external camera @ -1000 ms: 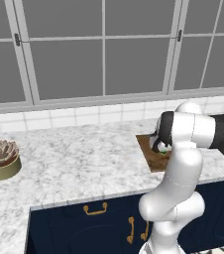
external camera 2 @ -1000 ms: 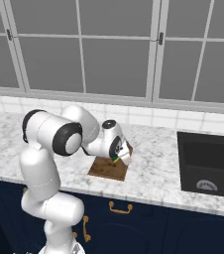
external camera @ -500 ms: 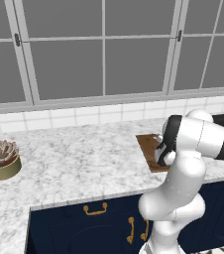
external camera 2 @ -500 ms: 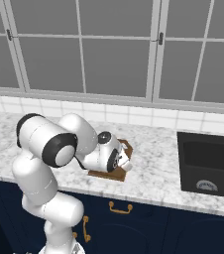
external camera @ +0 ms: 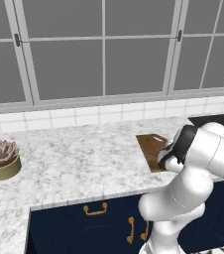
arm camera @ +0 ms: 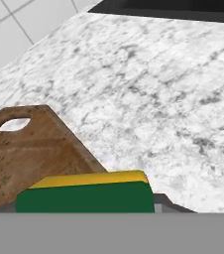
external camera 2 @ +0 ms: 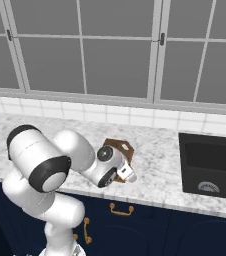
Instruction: Pick up the sponge from the counter and clean the cutting board by briefly scrubbing or pressing down on the cutting board. Once finished, release the sponge.
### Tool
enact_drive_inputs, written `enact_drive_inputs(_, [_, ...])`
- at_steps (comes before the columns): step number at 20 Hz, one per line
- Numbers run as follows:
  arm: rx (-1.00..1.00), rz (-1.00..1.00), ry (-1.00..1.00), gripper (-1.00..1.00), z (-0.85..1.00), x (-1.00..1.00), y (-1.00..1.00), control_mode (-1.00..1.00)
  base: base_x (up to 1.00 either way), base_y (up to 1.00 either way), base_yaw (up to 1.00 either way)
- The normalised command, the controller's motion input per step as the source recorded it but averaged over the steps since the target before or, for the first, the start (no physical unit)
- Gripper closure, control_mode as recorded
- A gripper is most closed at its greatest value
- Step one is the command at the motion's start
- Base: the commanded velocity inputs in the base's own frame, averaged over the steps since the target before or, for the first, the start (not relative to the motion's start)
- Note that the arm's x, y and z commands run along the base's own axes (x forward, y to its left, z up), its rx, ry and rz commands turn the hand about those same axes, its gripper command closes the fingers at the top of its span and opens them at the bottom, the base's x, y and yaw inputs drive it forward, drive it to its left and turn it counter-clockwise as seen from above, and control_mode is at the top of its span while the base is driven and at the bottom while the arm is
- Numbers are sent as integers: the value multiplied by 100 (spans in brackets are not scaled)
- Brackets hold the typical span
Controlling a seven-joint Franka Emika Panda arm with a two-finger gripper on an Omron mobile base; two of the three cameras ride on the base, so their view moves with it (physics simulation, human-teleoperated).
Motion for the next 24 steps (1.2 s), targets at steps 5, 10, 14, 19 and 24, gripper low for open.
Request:
enact_drive_inputs(5, [-3,10,6,100,-22,-20,-46,-100,0,0,0])
enact_drive_inputs(10, [-5,5,-3,100,-23,3,-3,-100,0,0,0])
enact_drive_inputs(14, [-9,0,-2,100,-37,1,13,-100,0,0,0])
enact_drive_inputs(19, [-6,0,-16,100,-8,8,18,-100,0,0,0])
enact_drive_inputs(24, [-7,0,-19,100,-17,18,12,-100,0,0,0])
